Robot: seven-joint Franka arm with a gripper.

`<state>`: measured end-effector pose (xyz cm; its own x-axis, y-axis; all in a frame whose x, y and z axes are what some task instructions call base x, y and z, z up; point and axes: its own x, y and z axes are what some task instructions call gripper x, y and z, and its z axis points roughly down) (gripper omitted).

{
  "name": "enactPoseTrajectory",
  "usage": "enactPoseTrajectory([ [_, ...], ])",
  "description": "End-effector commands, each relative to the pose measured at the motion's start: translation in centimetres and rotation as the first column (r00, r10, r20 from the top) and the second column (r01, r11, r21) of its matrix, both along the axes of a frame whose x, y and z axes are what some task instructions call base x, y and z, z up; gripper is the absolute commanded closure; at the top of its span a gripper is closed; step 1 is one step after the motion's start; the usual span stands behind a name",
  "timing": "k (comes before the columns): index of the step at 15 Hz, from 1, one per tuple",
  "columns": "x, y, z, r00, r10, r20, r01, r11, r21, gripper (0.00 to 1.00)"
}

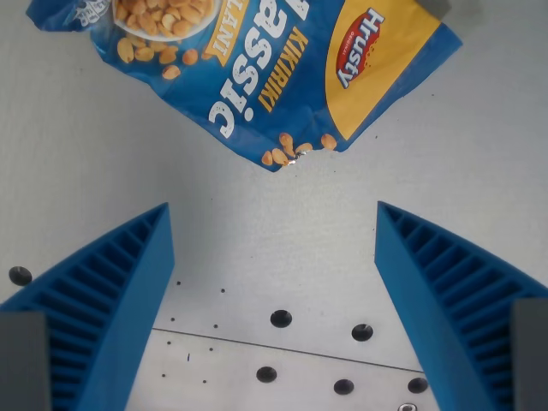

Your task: Move above the blue bag

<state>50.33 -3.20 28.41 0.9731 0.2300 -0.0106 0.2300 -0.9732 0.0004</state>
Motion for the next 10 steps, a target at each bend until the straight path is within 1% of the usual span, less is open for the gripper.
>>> enactPoseTrajectory([
  [1,0.02,0.00,0.20,1.000,0.000,0.005,0.000,1.000,0.000,0.00],
  [10,0.20,0.03,0.02,1.000,-0.016,0.007,0.016,1.000,-0.001,0.00],
])
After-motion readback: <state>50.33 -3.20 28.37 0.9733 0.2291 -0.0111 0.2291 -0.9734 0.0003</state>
